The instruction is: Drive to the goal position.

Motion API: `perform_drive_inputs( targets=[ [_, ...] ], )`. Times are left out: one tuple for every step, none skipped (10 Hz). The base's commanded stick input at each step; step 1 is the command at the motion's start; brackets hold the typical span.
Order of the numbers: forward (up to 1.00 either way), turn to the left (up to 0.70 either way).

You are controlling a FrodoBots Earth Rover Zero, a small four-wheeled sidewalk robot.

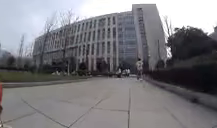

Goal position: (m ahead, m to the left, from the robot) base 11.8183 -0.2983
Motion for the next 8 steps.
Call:
perform_drive_inputs(
  targets=[
    [0.70, 0.00],
    [0.70, 0.00],
    [0.70, 0.00],
    [0.70, 0.00],
    [0.70, 0.00],
    [0.70, 0.00],
    [0.70, 0.00],
    [0.70, 0.00]
  ],
)
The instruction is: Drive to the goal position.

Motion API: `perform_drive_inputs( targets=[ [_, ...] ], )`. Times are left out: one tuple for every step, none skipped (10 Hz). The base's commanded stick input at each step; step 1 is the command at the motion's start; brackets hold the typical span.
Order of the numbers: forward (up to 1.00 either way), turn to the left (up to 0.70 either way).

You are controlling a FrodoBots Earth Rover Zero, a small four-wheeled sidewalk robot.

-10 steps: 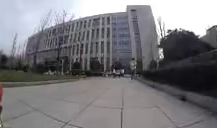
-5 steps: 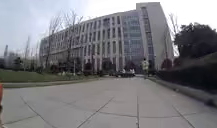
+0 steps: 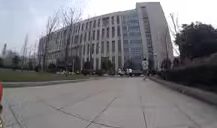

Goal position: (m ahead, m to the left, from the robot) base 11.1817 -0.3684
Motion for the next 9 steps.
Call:
perform_drive_inputs(
  targets=[
    [0.70, 0.00],
    [0.70, 0.00],
    [0.70, 0.00],
    [0.70, 0.00],
    [0.70, 0.00],
    [0.70, 0.00],
    [0.70, 0.00],
    [0.70, 0.00],
    [0.70, 0.00]
  ],
)
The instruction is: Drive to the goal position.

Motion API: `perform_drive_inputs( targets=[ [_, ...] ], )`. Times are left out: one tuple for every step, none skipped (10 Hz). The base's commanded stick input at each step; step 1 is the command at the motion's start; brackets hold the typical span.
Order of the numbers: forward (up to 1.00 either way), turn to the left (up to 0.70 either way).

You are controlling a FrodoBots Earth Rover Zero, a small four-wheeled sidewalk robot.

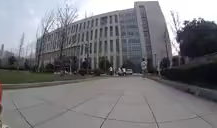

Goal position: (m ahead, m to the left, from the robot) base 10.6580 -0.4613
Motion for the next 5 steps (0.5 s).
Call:
perform_drive_inputs(
  targets=[
    [0.70, 0.00],
    [0.70, 0.00],
    [0.70, 0.00],
    [0.70, 0.00],
    [0.70, 0.00]
  ],
)
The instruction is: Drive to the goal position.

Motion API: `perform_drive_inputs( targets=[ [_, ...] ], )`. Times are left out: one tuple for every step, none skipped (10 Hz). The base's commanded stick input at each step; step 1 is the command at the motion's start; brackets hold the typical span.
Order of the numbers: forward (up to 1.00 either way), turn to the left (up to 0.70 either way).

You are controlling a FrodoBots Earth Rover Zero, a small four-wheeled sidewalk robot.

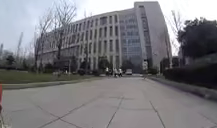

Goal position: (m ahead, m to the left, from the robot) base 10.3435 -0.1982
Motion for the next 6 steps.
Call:
perform_drive_inputs(
  targets=[
    [0.70, 0.00],
    [0.70, 0.00],
    [0.70, 0.00],
    [0.70, 0.00],
    [0.70, 0.00],
    [0.70, 0.00]
  ],
)
